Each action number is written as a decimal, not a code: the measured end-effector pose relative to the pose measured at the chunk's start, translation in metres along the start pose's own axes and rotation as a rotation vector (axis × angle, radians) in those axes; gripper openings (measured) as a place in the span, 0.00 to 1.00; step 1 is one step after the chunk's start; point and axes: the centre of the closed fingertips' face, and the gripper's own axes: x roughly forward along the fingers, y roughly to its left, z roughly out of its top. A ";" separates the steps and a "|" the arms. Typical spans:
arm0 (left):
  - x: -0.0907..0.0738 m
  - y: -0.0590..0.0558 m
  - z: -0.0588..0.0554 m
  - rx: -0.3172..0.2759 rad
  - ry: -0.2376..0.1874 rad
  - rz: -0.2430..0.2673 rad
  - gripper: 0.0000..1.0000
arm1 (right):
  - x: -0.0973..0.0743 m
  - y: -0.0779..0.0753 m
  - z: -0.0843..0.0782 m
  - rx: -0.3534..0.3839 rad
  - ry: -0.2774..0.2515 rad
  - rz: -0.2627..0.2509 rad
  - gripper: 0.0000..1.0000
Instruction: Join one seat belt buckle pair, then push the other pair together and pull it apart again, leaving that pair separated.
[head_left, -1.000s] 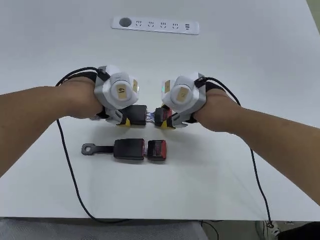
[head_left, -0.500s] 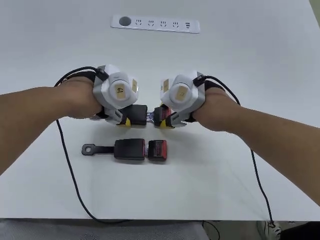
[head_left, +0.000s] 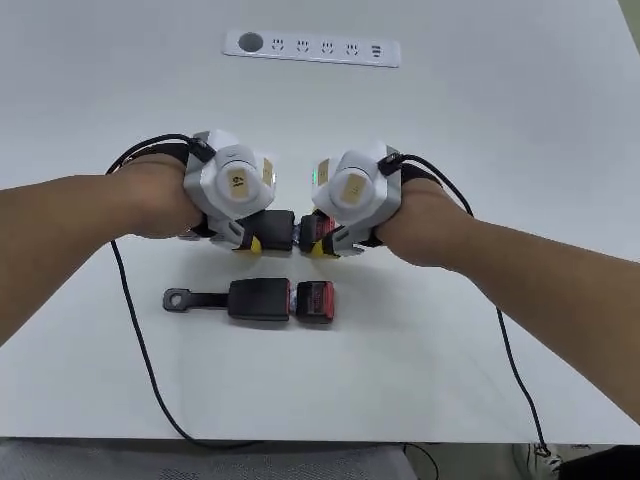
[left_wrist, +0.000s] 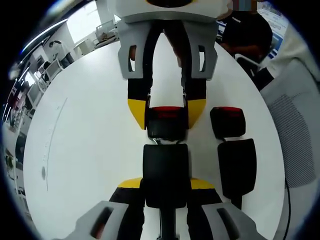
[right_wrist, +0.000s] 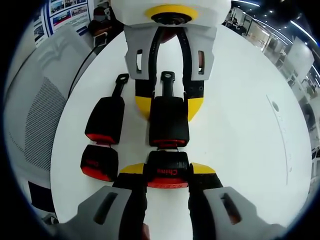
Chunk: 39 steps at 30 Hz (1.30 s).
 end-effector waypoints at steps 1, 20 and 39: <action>0.000 0.000 0.000 0.000 0.000 -0.001 0.32 | -0.001 0.000 0.000 0.000 0.000 0.000 0.29; -0.001 0.000 -0.001 -0.012 0.007 0.000 0.32 | -0.008 0.001 -0.013 0.017 -0.001 0.005 0.30; 0.000 0.000 -0.003 -0.003 0.011 -0.011 0.33 | -0.019 0.006 -0.028 0.009 -0.033 -0.029 0.31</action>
